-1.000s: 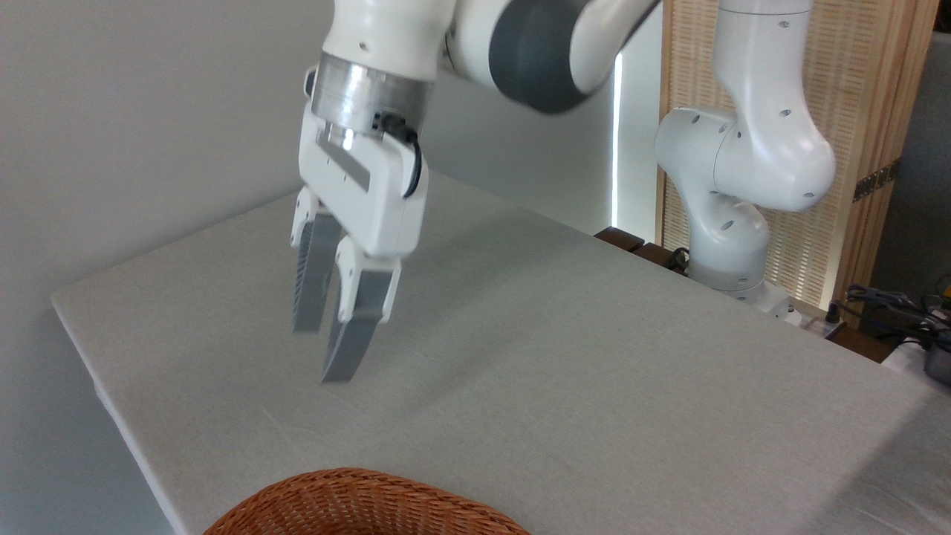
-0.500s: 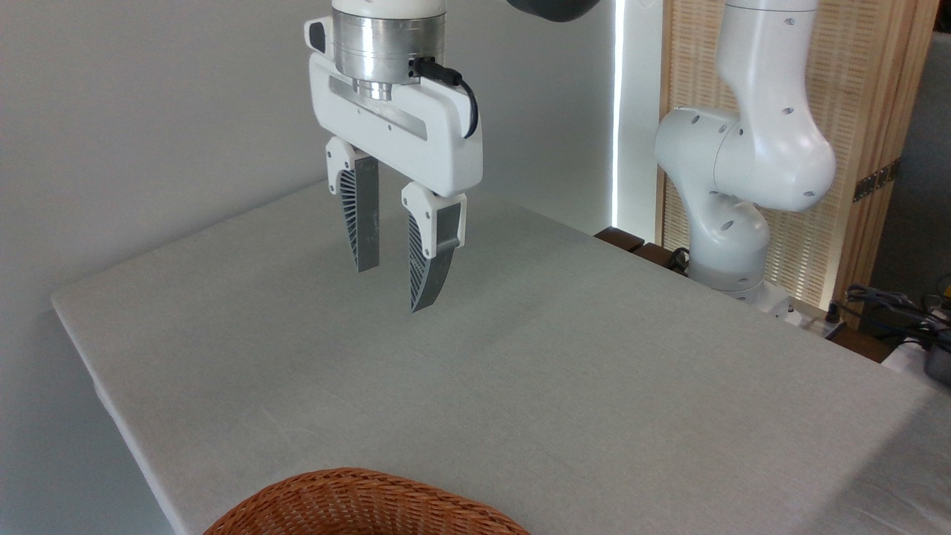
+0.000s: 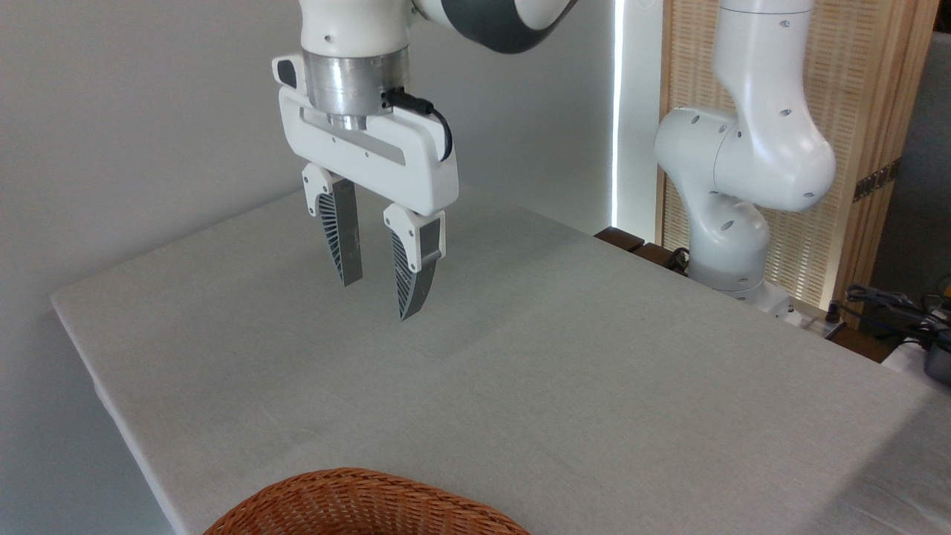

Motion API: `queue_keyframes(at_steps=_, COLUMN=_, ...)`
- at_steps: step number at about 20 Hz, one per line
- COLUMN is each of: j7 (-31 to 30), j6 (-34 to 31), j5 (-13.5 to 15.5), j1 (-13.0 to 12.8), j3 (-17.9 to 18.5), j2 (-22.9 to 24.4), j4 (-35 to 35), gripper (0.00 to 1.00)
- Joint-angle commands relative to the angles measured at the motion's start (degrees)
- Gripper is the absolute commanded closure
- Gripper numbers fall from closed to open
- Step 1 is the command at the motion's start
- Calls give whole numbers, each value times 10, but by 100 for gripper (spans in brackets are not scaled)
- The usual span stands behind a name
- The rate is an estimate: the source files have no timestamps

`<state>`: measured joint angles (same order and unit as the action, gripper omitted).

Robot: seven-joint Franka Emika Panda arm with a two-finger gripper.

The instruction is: Put bread into the basket

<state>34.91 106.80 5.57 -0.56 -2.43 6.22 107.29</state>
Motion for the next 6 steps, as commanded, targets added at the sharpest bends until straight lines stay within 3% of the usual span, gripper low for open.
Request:
queue_keyframes(at_steps=1, j7=1, j6=-22, j5=-29, j1=-1, j3=1, j2=-14, j4=-19, gripper=0)
queue_keyframes(at_steps=3, j7=0, j6=-38, j5=-66, j1=-1, j3=-7, j2=-26, j4=-33, gripper=0)
queue_keyframes(at_steps=6, j7=-1, j6=-37, j5=-45, j1=-1, j3=-4, j2=-35, j4=-45, gripper=0)
